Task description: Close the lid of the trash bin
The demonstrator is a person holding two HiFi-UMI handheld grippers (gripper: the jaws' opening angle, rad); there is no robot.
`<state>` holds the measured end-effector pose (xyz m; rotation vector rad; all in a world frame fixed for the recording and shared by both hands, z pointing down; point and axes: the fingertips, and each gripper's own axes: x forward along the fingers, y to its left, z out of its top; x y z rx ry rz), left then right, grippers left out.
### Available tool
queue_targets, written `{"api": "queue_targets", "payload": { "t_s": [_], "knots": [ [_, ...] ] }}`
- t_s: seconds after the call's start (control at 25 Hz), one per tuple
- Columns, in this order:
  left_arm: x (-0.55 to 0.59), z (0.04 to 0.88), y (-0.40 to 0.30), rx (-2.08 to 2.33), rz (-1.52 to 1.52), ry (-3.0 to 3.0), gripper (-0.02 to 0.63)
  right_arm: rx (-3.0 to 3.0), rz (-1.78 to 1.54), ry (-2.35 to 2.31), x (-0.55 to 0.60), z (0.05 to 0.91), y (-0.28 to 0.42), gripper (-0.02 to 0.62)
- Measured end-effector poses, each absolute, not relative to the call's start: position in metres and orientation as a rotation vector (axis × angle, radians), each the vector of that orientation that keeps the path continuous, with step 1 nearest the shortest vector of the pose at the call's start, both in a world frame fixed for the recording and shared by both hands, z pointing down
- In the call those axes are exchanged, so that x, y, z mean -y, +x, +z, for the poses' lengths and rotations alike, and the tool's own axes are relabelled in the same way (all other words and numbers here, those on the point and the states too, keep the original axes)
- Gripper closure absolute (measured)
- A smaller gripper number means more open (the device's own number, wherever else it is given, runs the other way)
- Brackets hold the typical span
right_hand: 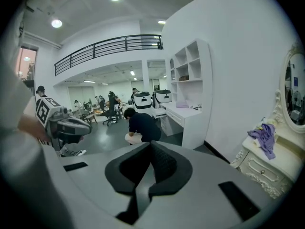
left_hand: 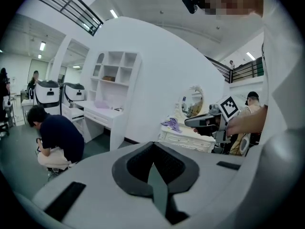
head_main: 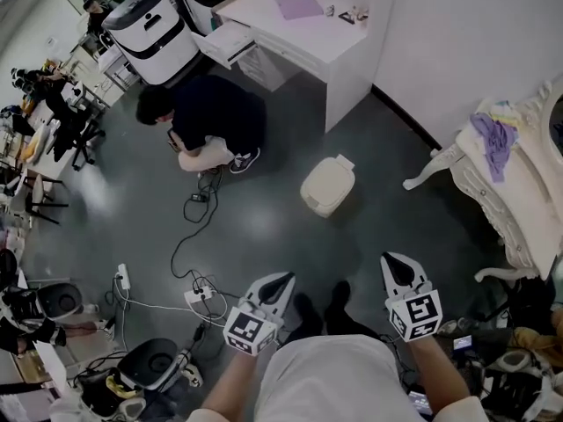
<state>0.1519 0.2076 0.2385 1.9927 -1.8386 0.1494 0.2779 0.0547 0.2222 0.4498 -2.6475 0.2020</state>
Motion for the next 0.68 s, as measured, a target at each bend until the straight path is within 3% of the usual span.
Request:
{"api": "queue_targets", "payload": {
  "t_s": [0.68],
  "knots": [
    [-0.223, 0.235, 0.146, 1.823, 0.13, 2.037, 0.592, 2.665, 0.173, 0.486, -0.083, 0.217, 0.275, 0.584]
  ]
}}
